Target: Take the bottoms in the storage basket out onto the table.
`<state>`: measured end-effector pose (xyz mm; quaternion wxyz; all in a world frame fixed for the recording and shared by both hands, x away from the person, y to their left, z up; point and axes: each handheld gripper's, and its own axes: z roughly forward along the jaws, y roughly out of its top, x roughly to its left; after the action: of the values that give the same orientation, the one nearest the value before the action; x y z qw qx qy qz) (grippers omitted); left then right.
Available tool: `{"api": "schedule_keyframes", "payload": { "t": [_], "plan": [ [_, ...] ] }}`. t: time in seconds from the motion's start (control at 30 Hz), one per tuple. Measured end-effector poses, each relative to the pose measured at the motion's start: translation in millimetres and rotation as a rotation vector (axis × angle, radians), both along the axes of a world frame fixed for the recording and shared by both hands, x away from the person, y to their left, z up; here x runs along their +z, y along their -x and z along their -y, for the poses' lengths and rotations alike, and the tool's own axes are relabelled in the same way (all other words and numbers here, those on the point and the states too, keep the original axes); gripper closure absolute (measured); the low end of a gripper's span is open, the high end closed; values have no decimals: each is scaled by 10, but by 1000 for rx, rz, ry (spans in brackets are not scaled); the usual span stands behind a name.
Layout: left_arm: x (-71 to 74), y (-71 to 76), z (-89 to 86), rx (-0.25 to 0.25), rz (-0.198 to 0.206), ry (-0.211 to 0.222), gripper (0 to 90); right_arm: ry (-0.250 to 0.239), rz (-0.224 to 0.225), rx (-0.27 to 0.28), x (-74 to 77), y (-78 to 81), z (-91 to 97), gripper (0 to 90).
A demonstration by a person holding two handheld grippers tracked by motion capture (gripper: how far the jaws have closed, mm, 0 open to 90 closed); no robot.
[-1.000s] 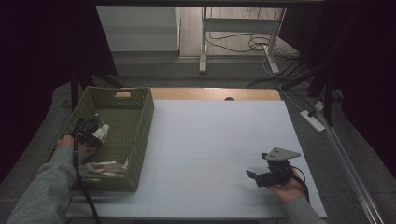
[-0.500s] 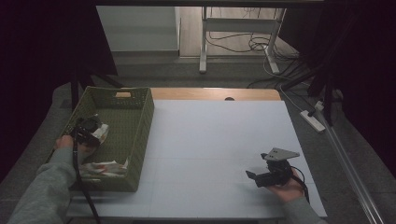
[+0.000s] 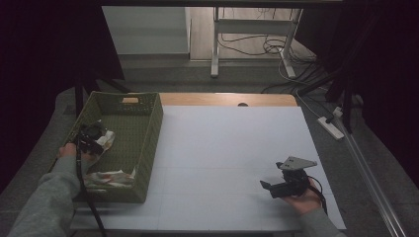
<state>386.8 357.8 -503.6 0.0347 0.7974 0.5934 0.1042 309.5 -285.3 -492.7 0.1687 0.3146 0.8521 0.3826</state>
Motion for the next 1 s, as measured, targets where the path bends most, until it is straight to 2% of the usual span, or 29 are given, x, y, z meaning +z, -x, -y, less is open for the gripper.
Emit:
{"api": "schedule_keyframes", "payload": {
  "t": [0.1,0.13,0.43,0.53,0.57,0.83,1.0],
  "plan": [
    [97,27,22,-10,48,26,820,1,3,-1,-3,-3,-1,89],
    [97,27,22,-10,48,26,821,1,3,-1,-3,-3,-1,89],
    [341,146,67,-33,175,118,820,-1,3,-4,-1,-5,1,89],
    [380,191,84,-43,208,162,820,-1,3,-6,3,-4,4,89],
    [380,191,84,-43,208,162,820,-1,3,-6,3,-4,4,89],
    [429,273,34,-21,291,274,820,0,3,-8,1,-8,6,89],
    [483,324,43,-17,345,312,819,1,3,-9,0,-7,3,89]
  ]
}}
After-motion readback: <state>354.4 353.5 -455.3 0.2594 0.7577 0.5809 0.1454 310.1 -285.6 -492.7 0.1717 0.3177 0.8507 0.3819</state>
